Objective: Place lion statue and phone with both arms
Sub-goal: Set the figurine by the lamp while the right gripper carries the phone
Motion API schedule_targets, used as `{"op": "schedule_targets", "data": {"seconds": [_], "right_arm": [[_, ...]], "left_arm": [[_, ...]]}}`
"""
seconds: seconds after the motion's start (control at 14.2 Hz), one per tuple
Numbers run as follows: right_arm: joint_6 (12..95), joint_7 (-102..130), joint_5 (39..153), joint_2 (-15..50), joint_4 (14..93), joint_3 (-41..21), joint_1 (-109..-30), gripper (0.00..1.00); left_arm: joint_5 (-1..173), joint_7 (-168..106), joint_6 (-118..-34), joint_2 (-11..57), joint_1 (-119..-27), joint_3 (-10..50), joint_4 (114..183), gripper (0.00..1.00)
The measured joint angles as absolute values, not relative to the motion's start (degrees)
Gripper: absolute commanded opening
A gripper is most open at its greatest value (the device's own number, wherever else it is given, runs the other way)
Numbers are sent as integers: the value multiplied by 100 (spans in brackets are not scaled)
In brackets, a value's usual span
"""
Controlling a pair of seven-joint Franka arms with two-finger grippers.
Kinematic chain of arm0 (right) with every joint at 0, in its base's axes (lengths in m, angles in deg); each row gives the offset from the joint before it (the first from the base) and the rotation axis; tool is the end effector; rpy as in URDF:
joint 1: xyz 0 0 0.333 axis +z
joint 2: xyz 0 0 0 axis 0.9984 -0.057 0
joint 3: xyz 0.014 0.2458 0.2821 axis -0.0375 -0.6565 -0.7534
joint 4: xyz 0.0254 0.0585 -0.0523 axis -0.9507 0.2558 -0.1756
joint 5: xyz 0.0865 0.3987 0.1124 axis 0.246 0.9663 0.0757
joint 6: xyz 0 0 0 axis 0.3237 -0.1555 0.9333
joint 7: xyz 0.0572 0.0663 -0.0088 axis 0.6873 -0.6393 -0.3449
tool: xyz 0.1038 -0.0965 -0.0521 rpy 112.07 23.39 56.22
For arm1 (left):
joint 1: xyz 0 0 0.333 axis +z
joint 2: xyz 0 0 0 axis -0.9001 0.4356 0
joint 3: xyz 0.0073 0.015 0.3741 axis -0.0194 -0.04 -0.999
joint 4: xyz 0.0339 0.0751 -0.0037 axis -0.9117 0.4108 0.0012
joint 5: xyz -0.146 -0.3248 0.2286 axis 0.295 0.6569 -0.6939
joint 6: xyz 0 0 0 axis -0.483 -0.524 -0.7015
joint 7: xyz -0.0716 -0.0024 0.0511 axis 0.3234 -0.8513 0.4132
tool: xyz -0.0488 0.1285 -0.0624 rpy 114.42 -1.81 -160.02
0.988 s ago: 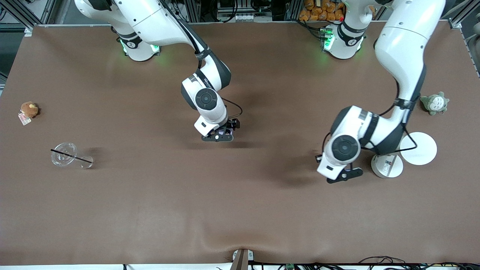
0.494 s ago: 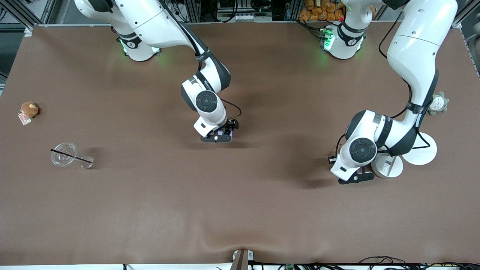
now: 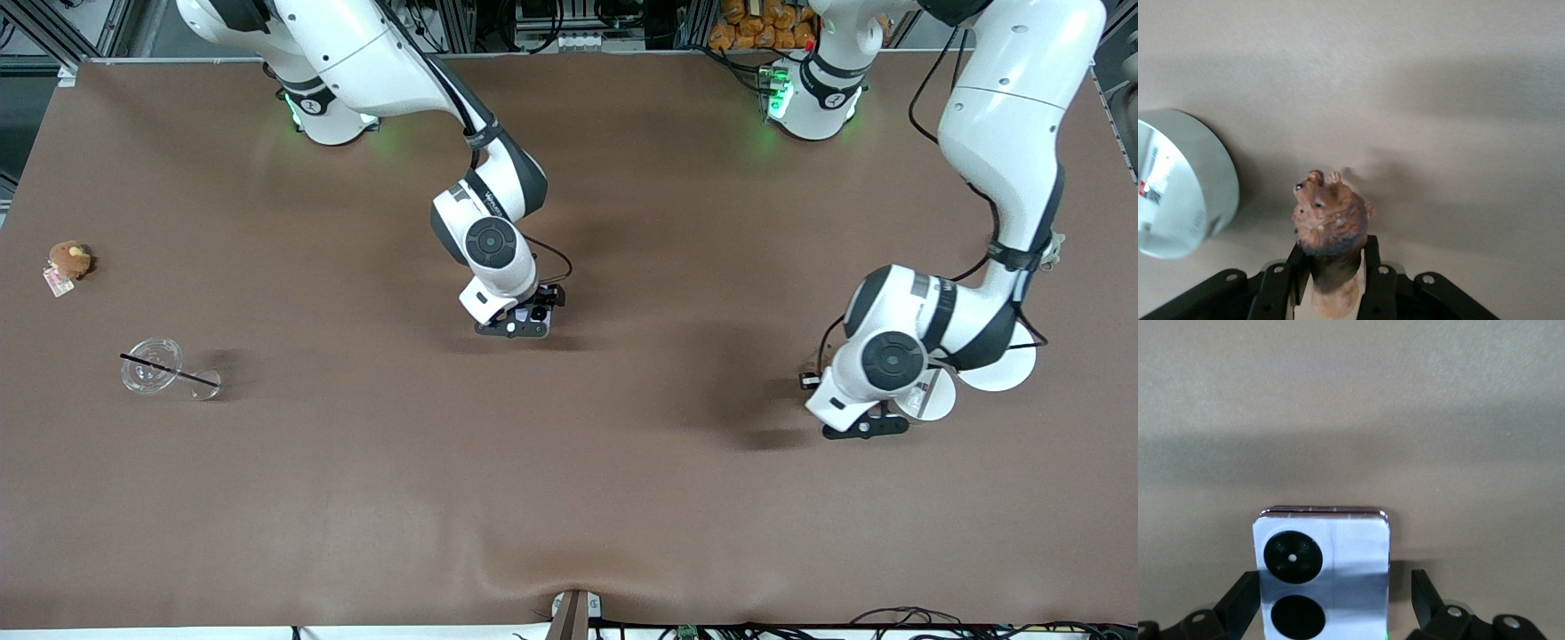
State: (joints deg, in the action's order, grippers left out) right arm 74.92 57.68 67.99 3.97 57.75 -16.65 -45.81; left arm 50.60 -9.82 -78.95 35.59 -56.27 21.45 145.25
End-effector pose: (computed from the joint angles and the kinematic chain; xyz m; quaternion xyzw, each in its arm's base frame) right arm 0.5144 0.4718 0.1582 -0.9974 0.0302 0.0623 0.0213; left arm 0.7014 -0.0884 0.1968 -0.9921 -0.0239 0.0641 0.1049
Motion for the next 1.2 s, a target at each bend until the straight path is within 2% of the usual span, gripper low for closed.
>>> {"op": "schedule_targets", "data": {"seconds": [0.49, 0.56, 0.63, 0.71, 0.78, 0.85, 0.92, 1.2], "right_arm": [[7493, 5824, 6799, 317, 5775, -1662, -4514, 100], [7493, 5825, 6799, 317, 5775, -1662, -4514, 100], [7493, 5825, 6799, 316, 5775, -1662, -4514, 71], [7492, 5825, 6799, 315, 5775, -1662, -4514, 45], [7492, 5826, 6799, 315, 5775, -1663, -4513, 28], [7486, 5826, 6797, 321, 5773, -1662, -4511, 20], [7486, 5826, 6797, 320, 5771, -1662, -4510, 16], [7490, 5828, 6795, 389, 5783, -1423, -4529, 16]], "left_arm": [[5060, -1627, -8265, 3559, -5176, 2155, 14629, 2], [5060, -1627, -8285, 3559, -5178, 2165, 14634, 31], [5060, -1627, -8323, 3559, -5181, 2168, 14642, 58], [5060, -1627, -8355, 3559, -5181, 2168, 14652, 100], [5060, -1627, -8375, 3559, -5181, 2168, 14660, 100], [5060, -1627, -8389, 3559, -5181, 2168, 14664, 100], [5060, -1627, -8405, 3559, -5181, 2169, 14664, 100], [5060, -1626, -8414, 3471, -5180, 2201, 14635, 100]]}}
